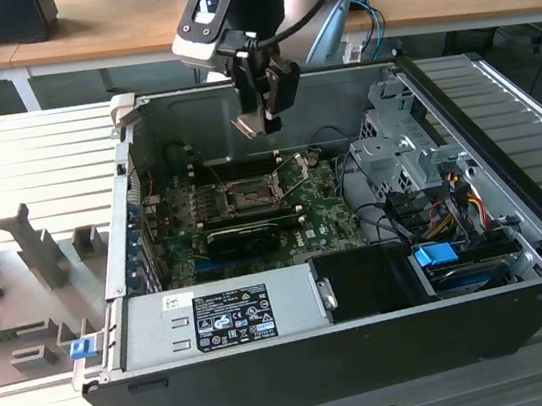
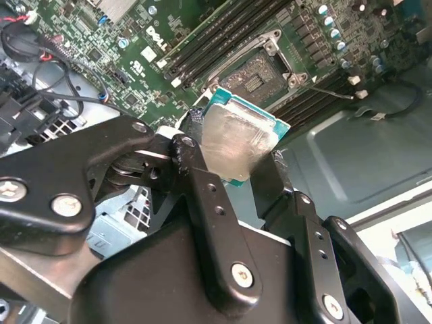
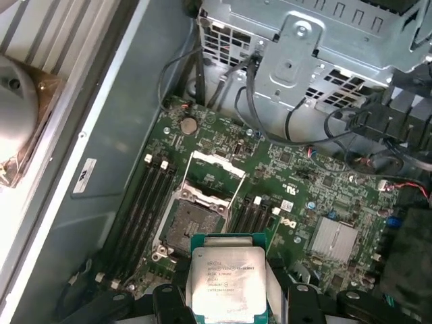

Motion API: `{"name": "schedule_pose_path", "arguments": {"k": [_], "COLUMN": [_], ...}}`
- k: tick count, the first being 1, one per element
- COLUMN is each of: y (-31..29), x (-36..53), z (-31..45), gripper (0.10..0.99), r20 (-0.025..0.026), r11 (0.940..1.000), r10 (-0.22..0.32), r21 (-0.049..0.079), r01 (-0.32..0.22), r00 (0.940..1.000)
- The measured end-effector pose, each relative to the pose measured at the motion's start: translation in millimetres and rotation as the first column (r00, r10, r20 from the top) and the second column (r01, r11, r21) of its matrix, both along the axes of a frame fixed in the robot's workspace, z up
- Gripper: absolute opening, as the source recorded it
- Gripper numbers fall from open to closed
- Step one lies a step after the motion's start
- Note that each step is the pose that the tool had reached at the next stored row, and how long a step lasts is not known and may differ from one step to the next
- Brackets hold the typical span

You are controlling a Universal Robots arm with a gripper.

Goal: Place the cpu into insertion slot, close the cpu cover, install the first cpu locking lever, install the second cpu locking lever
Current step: 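Place the cpu into insertion slot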

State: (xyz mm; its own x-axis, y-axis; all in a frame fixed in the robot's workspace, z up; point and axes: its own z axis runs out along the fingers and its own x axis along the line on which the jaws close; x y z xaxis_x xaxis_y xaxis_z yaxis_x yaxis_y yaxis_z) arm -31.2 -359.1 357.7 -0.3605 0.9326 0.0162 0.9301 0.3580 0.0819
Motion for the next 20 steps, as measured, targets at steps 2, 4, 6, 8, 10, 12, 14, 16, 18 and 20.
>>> {"name": "schedule_pose_path", "arguments": {"k": [2,4,6,8,10,12,14,16,18,20], "y": [0.0,0.0,0.0,0.0,0.0,0.0,0.0,0.0,0.0,0.0], "x": [0.0,0.0,0.0,0.0,0.0,0.0,0.0,0.0,0.0,0.0], "z": [-0.4,-0.9,-1.4,-1.5,-1.6,-1.7,-1.8,-1.8,-1.9,-2.1], "gripper": [0.525,0.525,0.525,0.525,0.525,0.525,0.525,0.525,0.525,0.525], "r20": [0.0,0.0,0.0001,0.0,0.0001,0.0,0.0,0.0,0.0,0.0], "r11": [0.9999,0.9995,0.9976,0.996,0.9943,0.9916,0.9898,0.9885,0.9876,0.9858], "r10": [-0.014,-0.031,-0.07,-0.09,-0.107,-0.129,-0.143,-0.151,-0.157,-0.168], "r21": [0.0,0.0,0.0,0.0,0.0,0.0,0.0,0.0,0.0,0.0], "r01": [0.014,0.031,0.07,0.09,0.107,0.129,0.143,0.151,0.157,0.168], "r00": [0.9999,0.9995,0.9976,0.996,0.9943,0.9916,0.9898,0.9885,0.9876,0.9858]}}
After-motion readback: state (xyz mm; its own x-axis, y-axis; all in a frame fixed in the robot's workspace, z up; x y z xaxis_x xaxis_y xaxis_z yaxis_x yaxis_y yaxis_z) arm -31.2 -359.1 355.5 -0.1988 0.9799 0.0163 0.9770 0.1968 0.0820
